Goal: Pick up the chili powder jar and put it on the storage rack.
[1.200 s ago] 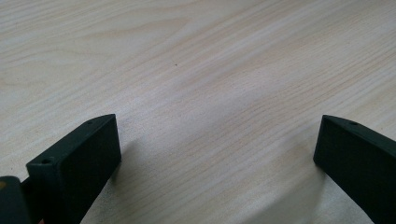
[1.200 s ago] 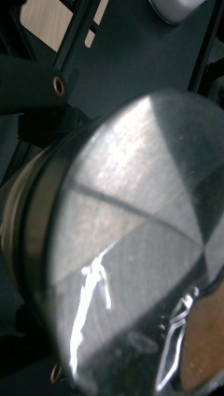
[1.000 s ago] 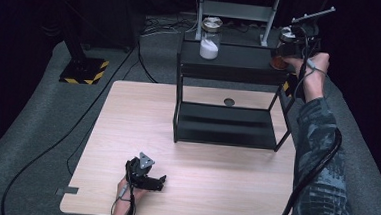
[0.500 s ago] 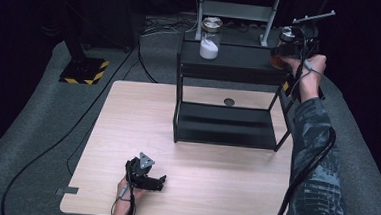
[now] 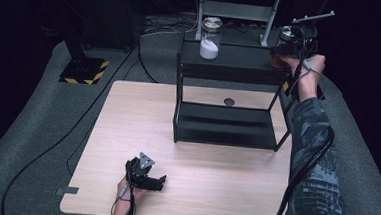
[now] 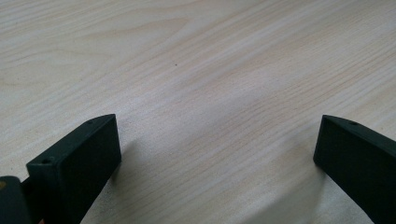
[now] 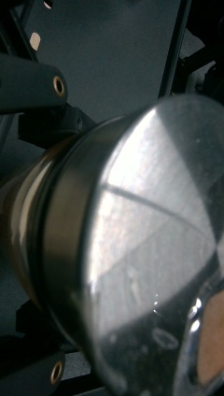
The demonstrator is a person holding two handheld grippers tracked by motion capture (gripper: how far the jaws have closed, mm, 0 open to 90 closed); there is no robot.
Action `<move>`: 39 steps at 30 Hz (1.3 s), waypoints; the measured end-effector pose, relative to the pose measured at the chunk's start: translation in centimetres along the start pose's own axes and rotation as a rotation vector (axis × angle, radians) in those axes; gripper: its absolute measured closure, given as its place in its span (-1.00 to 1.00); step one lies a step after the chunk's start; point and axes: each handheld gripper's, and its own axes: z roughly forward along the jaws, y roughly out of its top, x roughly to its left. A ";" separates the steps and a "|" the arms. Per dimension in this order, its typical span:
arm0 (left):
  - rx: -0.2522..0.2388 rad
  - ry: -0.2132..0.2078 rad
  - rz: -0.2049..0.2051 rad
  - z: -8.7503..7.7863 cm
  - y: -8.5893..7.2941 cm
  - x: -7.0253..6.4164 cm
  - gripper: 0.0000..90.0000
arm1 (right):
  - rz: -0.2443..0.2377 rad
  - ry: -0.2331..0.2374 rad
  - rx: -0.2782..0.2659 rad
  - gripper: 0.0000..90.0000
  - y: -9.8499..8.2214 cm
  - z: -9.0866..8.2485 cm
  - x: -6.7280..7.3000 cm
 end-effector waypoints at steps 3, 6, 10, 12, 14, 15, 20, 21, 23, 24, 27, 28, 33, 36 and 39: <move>0.000 0.000 0.000 0.0 0.0 0.0 -0.99 | -0.001 -0.003 0.004 -0.32 0.1 0.0 0.1; 0.000 0.000 0.000 0.0 0.0 0.0 -0.99 | -0.012 -0.027 0.012 -0.58 0.3 0.0 0.6; 0.000 0.000 0.000 0.0 0.0 0.0 -0.99 | -0.015 -0.004 0.044 -0.81 0.7 -0.4 0.5; 0.000 0.000 0.000 0.0 0.0 0.0 -0.99 | -0.023 -0.008 0.046 -0.88 0.5 -0.7 0.7; 0.000 0.000 0.000 0.0 0.0 0.0 -0.99 | -0.031 0.007 0.065 -0.95 0.4 -1.2 0.7; 0.000 0.000 0.000 0.0 0.0 0.0 -0.99 | -0.051 -0.001 0.075 -0.99 0.3 -1.6 1.1; 0.001 0.000 0.000 0.0 0.0 0.0 -0.99 | -0.101 0.017 0.077 -1.00 -1.8 -3.5 1.9; 0.000 0.000 0.000 0.0 0.0 0.0 -0.99 | -0.108 0.022 0.072 -1.00 -2.5 -3.9 2.1; 0.000 0.000 -0.001 0.0 0.0 0.0 -0.99 | -0.126 0.028 0.068 -1.00 -4.1 -4.6 2.4; 0.000 0.000 0.000 0.0 0.0 0.0 -0.99 | -0.135 0.031 0.063 -1.00 -5.0 -5.0 2.6; 0.000 0.000 0.001 0.0 0.0 0.0 -0.99 | -0.160 0.045 0.036 -1.00 -8.8 -6.0 3.1; 0.000 0.000 0.000 0.0 0.0 0.0 -0.99 | -0.161 0.045 0.028 -1.00 -10.2 -6.1 3.2; 0.000 0.000 0.001 0.0 0.0 0.0 -0.99 | -0.155 0.072 0.008 -1.00 -17.1 -6.4 3.1; 0.000 0.000 0.001 0.0 0.0 0.0 -0.99 | -0.134 0.093 -0.006 -1.00 -21.5 -5.8 3.0; 0.000 0.000 0.001 0.0 0.0 0.0 -0.99 | -0.112 0.113 -0.009 -1.00 -26.6 -4.6 3.3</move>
